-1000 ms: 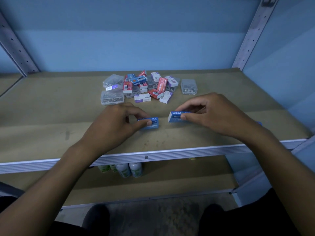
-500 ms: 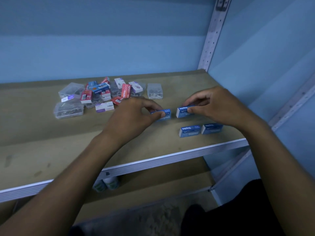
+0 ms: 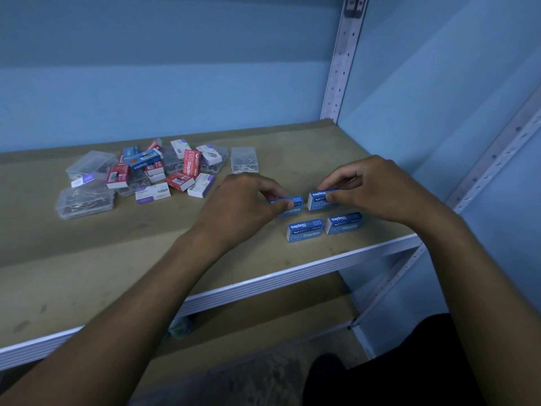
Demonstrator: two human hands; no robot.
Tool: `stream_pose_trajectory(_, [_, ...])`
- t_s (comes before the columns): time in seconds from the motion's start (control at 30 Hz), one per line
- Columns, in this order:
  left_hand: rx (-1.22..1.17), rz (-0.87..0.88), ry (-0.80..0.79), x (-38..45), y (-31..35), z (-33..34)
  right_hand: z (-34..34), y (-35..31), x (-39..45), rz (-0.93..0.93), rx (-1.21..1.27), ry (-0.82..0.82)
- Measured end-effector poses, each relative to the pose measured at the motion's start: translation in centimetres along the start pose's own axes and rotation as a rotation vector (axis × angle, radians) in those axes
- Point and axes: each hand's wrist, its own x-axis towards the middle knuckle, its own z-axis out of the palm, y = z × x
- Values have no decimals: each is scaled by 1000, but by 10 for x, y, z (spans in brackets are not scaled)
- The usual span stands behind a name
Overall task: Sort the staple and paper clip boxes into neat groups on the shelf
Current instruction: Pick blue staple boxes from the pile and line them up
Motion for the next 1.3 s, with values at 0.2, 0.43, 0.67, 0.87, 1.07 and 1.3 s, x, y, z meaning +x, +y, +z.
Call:
stream_pose_trajectory(0.2, [-5,-20,-6,3,8,7,-4,3,-2,31,-19,-13])
stream_pose_trajectory(0.43, [13,-20,-23,4,10,9,-5,7,-3,67,-35,-27])
stream_pose_trajectory(0.67, [26,-6,-48,4,8,11,-4,10,-3,80,-60,-34])
stream_pose_trajectory(0.87, [8,-14,-33,3,8,13,-1,10,-2,78,-53,-36])
stream_pose_trajectory(1.07, [-8,-22,-27,2,9,14,-1,12,0,81,-73,-28])
stream_pose_trajectory(1.3, [-12,-18,-14,-1,8,12,-4,10,0,50,-53,9])
